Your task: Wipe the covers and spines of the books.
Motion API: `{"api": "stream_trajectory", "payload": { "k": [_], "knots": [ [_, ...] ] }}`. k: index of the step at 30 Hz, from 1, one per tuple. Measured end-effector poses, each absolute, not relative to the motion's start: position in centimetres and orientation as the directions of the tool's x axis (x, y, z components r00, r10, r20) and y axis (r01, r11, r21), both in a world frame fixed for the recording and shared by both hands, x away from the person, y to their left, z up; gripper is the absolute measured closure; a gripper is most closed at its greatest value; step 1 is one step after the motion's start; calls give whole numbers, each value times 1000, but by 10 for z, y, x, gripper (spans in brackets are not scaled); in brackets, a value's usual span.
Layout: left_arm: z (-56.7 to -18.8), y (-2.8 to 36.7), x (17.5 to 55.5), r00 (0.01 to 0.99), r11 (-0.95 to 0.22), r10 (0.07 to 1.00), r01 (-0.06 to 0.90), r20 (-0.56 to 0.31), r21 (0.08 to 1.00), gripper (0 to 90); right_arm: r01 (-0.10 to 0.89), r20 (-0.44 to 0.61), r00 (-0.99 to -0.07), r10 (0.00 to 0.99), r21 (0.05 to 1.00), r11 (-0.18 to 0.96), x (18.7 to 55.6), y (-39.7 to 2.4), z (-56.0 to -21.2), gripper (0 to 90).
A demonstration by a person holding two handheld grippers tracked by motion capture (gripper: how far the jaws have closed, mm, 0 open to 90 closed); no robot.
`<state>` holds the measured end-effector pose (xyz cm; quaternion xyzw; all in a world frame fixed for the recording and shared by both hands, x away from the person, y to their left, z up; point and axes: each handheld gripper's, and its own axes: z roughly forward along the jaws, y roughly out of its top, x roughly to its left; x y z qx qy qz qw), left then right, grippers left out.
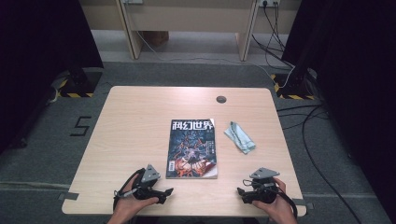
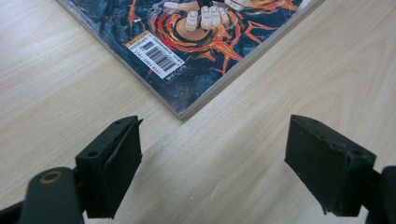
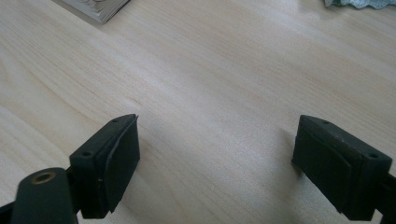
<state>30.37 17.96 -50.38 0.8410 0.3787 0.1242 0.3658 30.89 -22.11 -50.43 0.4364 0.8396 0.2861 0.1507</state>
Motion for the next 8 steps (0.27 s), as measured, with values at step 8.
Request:
{"api": "stream_trajectory", "payload": {
  "k": [8],
  "knots": [
    [-504,180,304,683,-447,727,547,-69,708,182,641,-11,-580,814,611,465,310,-221,-504,145]
  ]
}}
